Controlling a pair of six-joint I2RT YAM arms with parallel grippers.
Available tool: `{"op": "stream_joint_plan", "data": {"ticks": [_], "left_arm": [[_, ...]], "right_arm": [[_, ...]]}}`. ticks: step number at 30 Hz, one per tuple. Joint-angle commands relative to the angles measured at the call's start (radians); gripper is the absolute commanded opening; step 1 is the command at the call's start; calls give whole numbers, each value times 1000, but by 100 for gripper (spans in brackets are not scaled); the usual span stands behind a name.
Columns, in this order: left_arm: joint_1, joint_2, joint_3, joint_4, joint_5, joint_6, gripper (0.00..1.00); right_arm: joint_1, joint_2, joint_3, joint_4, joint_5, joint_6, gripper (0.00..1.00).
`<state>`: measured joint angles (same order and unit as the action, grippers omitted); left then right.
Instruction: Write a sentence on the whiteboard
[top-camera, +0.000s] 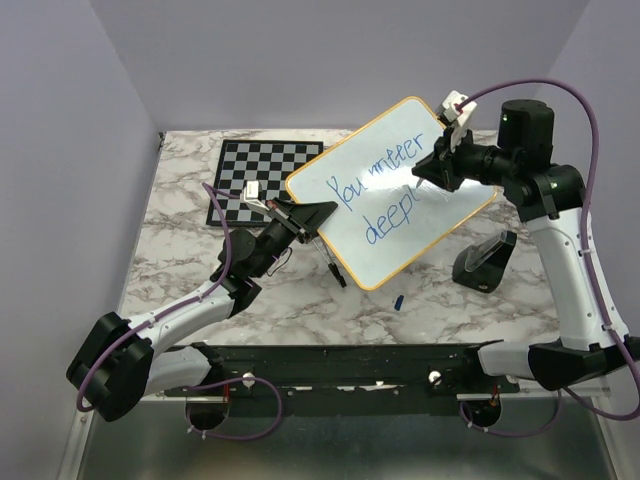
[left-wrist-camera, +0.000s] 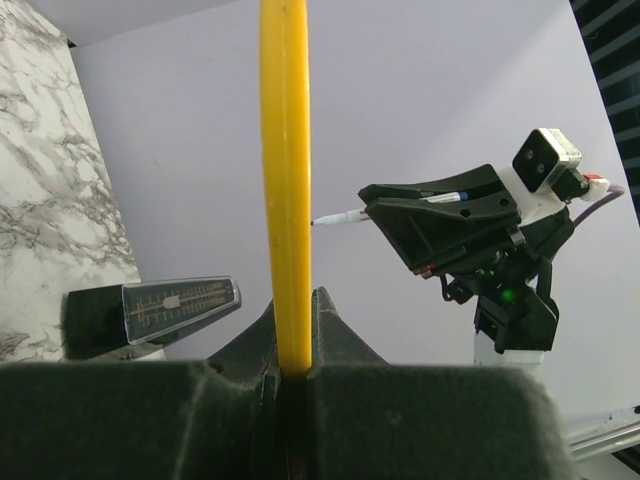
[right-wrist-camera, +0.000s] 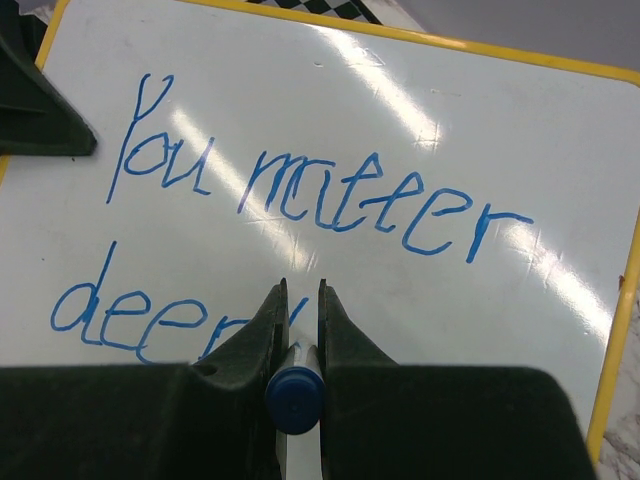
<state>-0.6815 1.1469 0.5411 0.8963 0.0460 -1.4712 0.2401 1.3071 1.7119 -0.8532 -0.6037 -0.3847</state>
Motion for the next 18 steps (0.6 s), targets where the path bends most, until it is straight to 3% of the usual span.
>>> {"op": "stream_joint_plan", "data": {"ticks": [1, 18], "left_arm": [[2, -49, 37, 256, 6, -60, 0], [13, -55, 28, 263, 6, -67, 0]], "right_arm": [[-8, 4, -17, 11, -27, 9, 1], [-25, -72, -113, -23, -5, -29, 1]]}}
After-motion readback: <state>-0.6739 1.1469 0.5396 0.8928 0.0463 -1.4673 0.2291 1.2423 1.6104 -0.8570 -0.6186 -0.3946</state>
